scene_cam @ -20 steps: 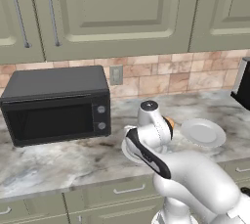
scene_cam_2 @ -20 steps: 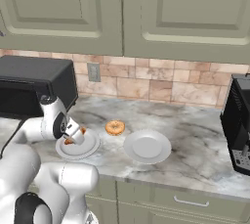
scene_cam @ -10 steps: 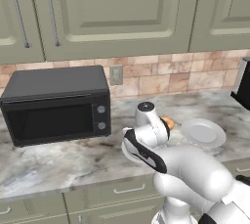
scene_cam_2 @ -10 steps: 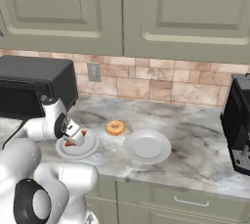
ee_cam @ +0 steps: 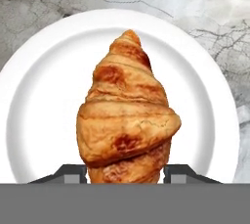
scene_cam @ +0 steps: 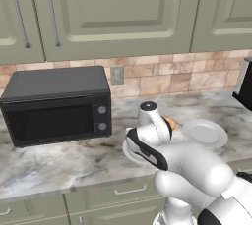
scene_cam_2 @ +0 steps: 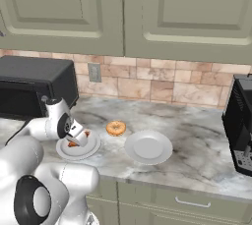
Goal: Place the pastries on the plates.
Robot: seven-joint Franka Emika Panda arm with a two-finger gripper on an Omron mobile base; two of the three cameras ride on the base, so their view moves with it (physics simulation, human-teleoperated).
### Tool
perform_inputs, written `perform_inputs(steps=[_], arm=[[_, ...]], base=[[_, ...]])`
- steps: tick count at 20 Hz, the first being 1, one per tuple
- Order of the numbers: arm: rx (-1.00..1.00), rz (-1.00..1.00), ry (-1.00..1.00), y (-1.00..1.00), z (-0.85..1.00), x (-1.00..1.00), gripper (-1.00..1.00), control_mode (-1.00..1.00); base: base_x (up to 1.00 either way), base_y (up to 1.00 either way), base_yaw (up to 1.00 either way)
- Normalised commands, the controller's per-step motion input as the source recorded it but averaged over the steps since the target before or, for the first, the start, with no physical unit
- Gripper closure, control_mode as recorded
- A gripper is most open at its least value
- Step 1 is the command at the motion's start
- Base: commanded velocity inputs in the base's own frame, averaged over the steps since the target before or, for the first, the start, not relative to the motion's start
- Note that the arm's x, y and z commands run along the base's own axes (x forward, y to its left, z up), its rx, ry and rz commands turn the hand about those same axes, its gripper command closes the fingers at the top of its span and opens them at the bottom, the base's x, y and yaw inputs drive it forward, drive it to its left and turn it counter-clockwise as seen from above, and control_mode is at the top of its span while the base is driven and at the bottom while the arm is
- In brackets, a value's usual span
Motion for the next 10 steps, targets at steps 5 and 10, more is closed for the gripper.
perform_inputs(steps=[5,10], arm=[[0.00,0.00,0.00,-0.01,-0.01,0.00,-1.00,-1.00],[0.00,0.00,0.00,0.00,0.00,-0.01,-1.00,-1.00]], base=[[0.00,0.00,0.00],[0.00,0.00,0.00]])
